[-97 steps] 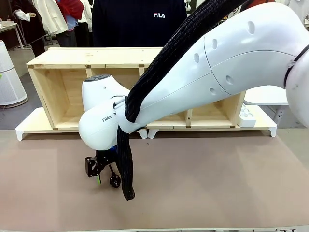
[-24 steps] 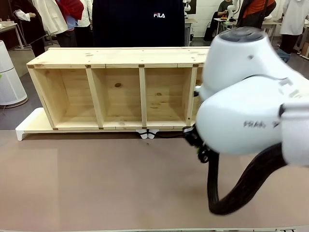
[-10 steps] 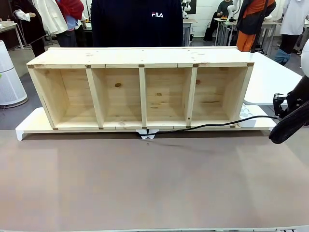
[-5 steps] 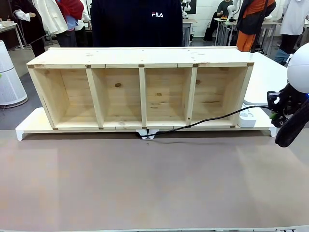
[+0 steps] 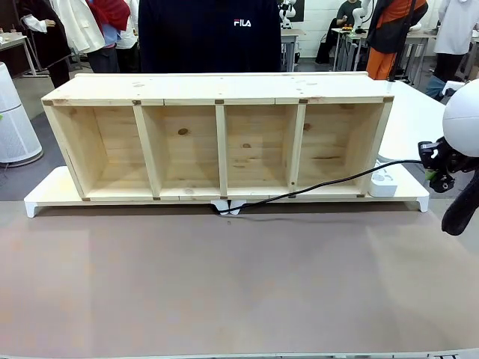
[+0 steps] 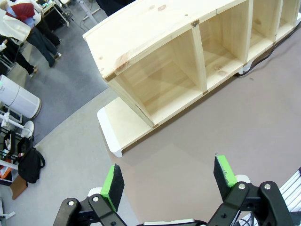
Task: Perform cable management.
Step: Pull the grasped Power Cable to the location of the Power Strip.
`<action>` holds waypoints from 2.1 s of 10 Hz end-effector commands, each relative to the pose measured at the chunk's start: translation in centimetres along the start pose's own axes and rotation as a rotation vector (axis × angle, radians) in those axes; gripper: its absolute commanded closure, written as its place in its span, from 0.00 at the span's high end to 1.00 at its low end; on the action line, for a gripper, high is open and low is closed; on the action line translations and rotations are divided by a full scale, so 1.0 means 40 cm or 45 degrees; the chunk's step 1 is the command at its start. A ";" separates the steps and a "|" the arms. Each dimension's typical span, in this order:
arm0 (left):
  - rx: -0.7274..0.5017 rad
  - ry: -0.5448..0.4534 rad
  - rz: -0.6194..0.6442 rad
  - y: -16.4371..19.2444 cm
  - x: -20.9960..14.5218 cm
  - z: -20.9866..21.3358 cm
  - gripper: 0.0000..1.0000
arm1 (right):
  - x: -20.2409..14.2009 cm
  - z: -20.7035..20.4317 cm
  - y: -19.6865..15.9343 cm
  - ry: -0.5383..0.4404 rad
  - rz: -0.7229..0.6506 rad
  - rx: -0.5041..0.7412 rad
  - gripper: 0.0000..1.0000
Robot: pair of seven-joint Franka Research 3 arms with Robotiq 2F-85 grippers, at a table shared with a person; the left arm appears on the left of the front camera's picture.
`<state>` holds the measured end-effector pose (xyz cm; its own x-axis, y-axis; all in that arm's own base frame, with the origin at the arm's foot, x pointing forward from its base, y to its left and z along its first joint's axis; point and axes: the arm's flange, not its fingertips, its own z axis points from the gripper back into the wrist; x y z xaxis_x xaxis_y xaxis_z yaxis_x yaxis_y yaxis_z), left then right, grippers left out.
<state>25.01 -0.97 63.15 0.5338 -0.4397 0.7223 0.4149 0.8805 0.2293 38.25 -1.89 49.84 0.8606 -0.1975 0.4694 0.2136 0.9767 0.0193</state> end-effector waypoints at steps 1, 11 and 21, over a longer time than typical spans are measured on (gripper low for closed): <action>0.003 -0.011 0.021 0.001 0.003 -0.004 1.00 | 0.017 -0.008 0.013 -0.120 -0.017 -0.046 0.16; 0.003 -0.011 0.021 0.001 0.003 -0.004 1.00 | 0.221 -0.081 0.104 -0.160 0.035 -0.079 0.16; 0.003 -0.011 0.021 0.001 0.003 -0.004 1.00 | 0.307 -0.132 0.147 -0.110 0.051 -0.075 0.16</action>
<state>25.02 -0.98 63.15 0.5339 -0.4398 0.7222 0.4149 0.8805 0.2294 51.35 -0.01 50.70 0.8397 -0.1310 0.5270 0.1840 0.9817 -0.0490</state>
